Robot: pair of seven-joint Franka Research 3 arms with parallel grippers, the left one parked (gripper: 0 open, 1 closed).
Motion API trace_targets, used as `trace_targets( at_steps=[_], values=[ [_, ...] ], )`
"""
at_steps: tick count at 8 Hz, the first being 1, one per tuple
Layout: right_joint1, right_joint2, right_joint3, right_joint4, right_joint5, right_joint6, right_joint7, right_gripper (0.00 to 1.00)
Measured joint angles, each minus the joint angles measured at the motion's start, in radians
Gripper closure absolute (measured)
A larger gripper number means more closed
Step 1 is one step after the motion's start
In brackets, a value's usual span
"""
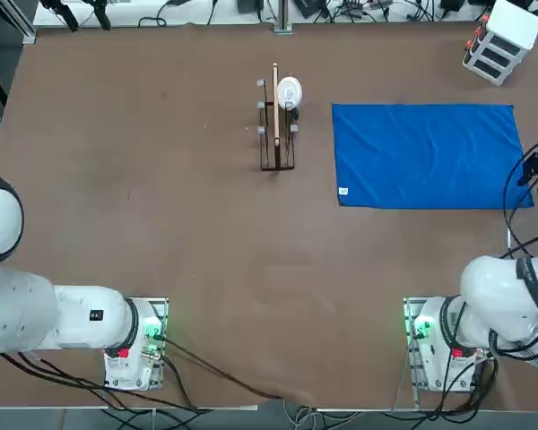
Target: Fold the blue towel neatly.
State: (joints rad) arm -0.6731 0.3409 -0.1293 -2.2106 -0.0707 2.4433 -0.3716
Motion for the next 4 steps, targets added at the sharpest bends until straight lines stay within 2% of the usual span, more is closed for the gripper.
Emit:
trace_targets(
  at_steps=[4],
  values=[
    [-0.039, 0.038, 0.000, -0.002, 0.000, 0.052, -0.031, 0.32]
  ],
)
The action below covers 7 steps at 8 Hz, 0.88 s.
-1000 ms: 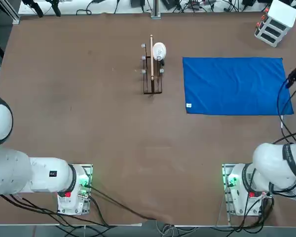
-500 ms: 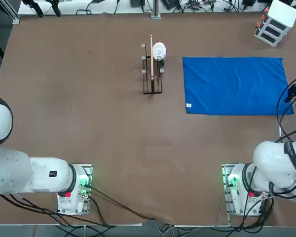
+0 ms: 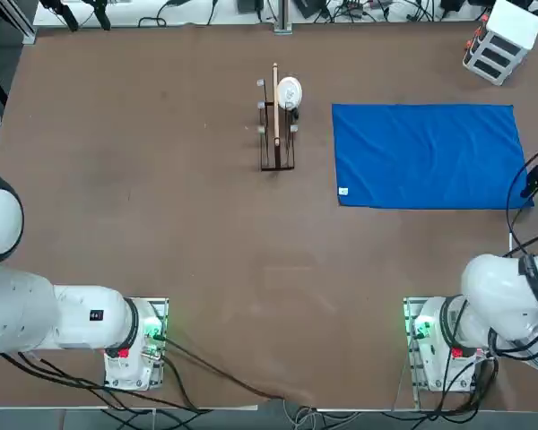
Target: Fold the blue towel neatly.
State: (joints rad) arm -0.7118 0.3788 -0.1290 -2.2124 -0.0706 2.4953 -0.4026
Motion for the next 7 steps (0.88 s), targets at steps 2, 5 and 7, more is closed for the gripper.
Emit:
trace_targets(
  at_steps=[2, 5, 7],
  values=[
    [-0.010, 0.031, 0.000, 0.001, 0.000, 0.044, -0.005, 0.37],
    [-0.014, 0.031, 0.002, 0.002, 0.000, 0.043, -0.006, 0.43],
    [-0.016, 0.030, 0.004, 0.002, 0.000, 0.035, -0.006, 0.51]
  ],
)
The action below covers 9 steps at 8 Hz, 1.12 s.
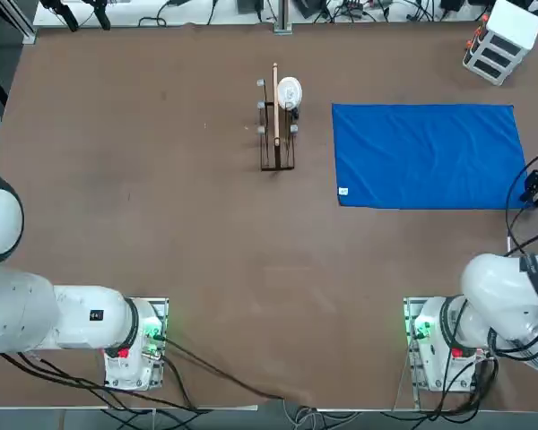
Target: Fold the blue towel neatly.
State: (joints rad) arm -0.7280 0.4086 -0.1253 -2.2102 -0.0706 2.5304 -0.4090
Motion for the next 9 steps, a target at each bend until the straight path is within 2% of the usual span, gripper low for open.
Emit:
trace_targets(
  at_steps=[2, 3, 4, 5, 6, 9],
  values=[
    [-0.005, -0.001, 0.000, 0.002, 0.000, -0.018, -0.004, 0.56],
    [-0.008, -0.003, 0.000, 0.003, 0.000, -0.027, -0.010, 0.62],
    [-0.010, -0.005, 0.000, 0.005, 0.000, -0.030, -0.024, 0.71],
    [-0.011, -0.010, 0.001, 0.006, 0.000, -0.039, -0.033, 0.91],
    [-0.011, -0.011, 0.002, 0.006, 0.000, -0.042, -0.036, 0.97],
    [-0.011, -0.011, 0.008, 0.016, -0.001, -0.061, -0.042, 0.97]
  ],
)
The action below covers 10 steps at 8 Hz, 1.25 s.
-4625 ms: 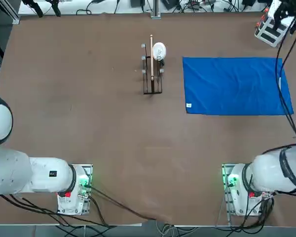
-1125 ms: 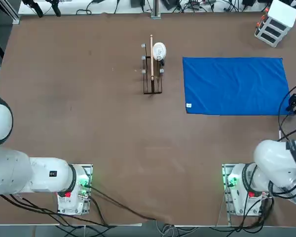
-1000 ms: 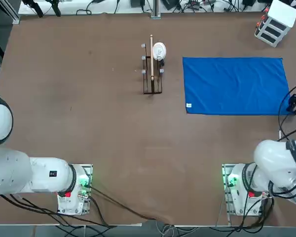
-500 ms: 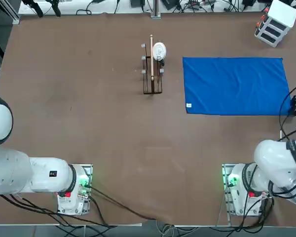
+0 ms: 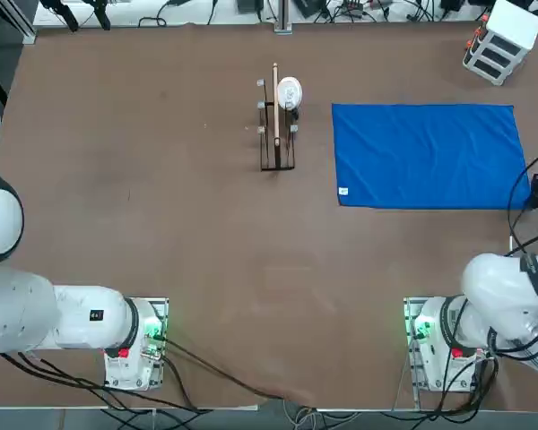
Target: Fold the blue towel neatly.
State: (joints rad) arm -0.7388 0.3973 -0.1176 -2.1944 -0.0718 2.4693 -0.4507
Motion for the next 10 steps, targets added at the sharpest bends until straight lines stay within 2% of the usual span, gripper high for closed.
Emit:
trace_targets(
  at_steps=[2, 4, 6, 8, 10],
  values=[
    [0.000, -0.018, 0.015, 0.070, 0.000, -0.149, -0.025, 0.97],
    [0.000, -0.073, 0.065, 0.156, 0.000, -0.300, -0.040, 0.97],
    [0.009, -0.145, 0.164, 0.187, 0.000, -0.396, -0.041, 0.97],
    [0.053, -0.212, 0.268, 0.187, 0.000, -0.462, -0.039, 0.97],
    [0.136, -0.254, 0.333, 0.187, 0.001, -0.501, -0.021, 0.97]
  ],
)
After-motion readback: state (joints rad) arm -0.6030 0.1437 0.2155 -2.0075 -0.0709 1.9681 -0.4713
